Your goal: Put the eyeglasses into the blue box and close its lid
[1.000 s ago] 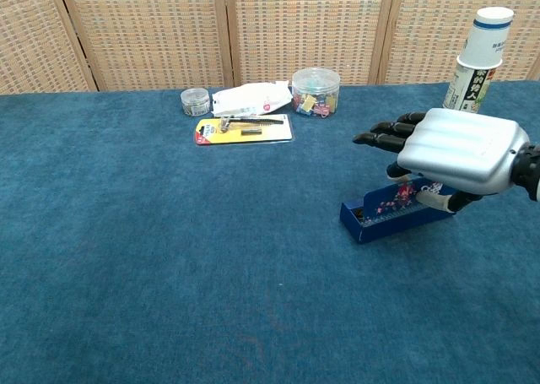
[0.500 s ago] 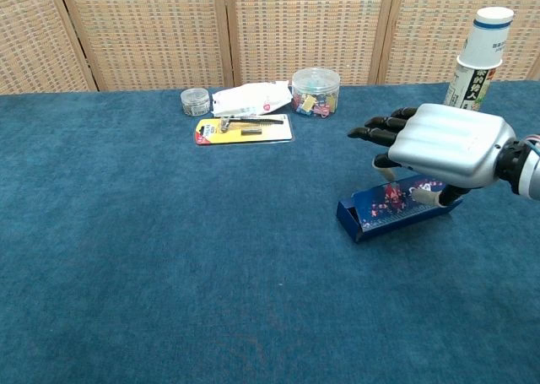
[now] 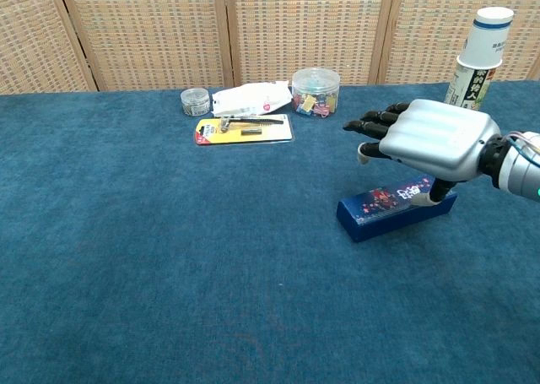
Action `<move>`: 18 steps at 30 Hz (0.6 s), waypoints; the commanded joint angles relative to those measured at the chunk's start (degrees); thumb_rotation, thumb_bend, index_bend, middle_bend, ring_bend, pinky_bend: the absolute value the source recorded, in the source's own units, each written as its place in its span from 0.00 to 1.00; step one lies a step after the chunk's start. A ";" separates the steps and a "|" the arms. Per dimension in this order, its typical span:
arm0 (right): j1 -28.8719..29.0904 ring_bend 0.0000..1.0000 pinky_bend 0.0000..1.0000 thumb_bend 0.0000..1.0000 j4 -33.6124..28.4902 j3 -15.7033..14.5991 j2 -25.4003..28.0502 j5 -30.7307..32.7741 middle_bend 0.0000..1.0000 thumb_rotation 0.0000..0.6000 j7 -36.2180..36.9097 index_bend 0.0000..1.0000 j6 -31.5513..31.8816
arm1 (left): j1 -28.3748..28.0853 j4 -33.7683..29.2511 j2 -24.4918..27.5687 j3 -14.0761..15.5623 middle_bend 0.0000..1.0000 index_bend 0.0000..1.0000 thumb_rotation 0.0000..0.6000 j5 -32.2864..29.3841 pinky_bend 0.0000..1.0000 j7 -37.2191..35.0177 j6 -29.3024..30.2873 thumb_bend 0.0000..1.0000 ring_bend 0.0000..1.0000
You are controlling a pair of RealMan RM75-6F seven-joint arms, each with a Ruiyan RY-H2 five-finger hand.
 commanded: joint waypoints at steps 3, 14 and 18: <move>-0.10 0.00 0.15 0.24 -1.28 0.82 0.42 0.18 0.00 1.00 1.21 0.22 1.07 | -0.04 0.14 0.07 -0.08 0.00 0.00 1.00 -0.14 0.00 -0.29 -0.11 0.01 0.00; 4.03 0.00 0.03 0.00 -18.26 1.84 12.32 13.91 0.00 1.00 -4.03 0.00 -13.34 | -0.24 0.02 -0.02 0.04 0.00 0.00 1.00 -0.12 0.00 0.25 -0.44 0.01 0.00; 6.64 0.00 0.03 0.00 -16.52 1.19 11.56 16.03 0.00 1.00 -5.07 0.00 -17.08 | -0.14 -0.03 0.00 0.07 0.00 0.00 1.00 -0.05 0.00 0.11 -0.28 0.01 0.00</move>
